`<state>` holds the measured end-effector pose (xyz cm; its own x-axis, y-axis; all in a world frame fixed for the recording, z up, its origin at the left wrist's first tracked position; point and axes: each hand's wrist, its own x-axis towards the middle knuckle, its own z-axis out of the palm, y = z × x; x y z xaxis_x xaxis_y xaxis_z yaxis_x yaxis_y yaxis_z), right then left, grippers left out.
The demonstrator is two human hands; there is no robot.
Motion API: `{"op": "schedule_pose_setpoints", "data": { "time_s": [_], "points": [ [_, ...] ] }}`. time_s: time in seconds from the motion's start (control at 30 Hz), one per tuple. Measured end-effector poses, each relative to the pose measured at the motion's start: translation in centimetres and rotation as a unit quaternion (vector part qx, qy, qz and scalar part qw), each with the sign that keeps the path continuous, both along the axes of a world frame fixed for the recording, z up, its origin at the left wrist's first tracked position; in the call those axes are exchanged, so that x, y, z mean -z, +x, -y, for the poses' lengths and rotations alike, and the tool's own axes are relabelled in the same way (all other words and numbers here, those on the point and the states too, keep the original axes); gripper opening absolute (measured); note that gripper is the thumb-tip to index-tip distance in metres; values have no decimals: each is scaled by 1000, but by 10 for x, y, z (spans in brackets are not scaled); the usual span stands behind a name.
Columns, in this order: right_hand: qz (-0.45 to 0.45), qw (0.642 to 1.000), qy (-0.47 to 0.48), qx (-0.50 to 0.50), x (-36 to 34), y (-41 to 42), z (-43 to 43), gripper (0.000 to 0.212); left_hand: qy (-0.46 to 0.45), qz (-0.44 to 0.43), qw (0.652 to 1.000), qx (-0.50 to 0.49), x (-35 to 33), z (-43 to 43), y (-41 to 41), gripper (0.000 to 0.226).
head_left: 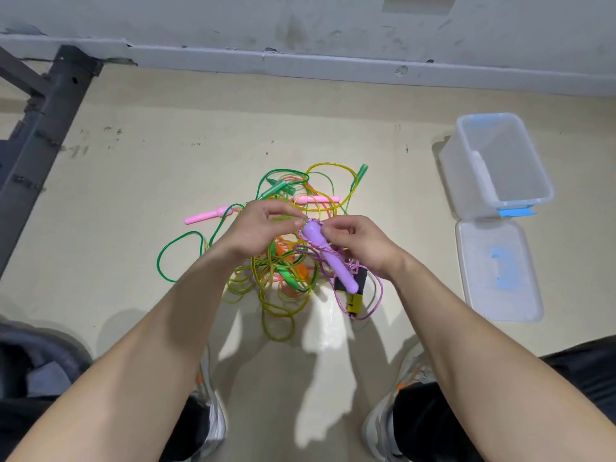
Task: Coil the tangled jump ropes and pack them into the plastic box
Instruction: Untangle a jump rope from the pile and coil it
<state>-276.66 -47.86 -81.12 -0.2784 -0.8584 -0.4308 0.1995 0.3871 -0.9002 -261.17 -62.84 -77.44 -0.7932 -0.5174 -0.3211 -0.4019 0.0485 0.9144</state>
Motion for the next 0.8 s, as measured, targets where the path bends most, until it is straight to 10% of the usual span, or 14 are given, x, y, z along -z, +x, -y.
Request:
{"op": "schedule_pose_setpoints", "data": {
  "time_s": [0.13,0.37,0.57,0.7,0.8],
  "points": [
    [64,995,75,23,8,-1,-1,20,25,-26,999,-10,0,0,-1,15],
    [-164,965,181,89,10,-1,9,43,31,-59,998,-4,8,-2,-7,12],
    [3,970,169,177,16,-8,-3,45,50,0,937,-345,40,26,5,15],
    [214,932,154,249,10,-17,-8,38,-182,266,906,-275,64,21,16,58],
    [285,916,118,257,0,-14,-3,38,-28,80,983,-166,59,-10,-5,64]
  ]
}}
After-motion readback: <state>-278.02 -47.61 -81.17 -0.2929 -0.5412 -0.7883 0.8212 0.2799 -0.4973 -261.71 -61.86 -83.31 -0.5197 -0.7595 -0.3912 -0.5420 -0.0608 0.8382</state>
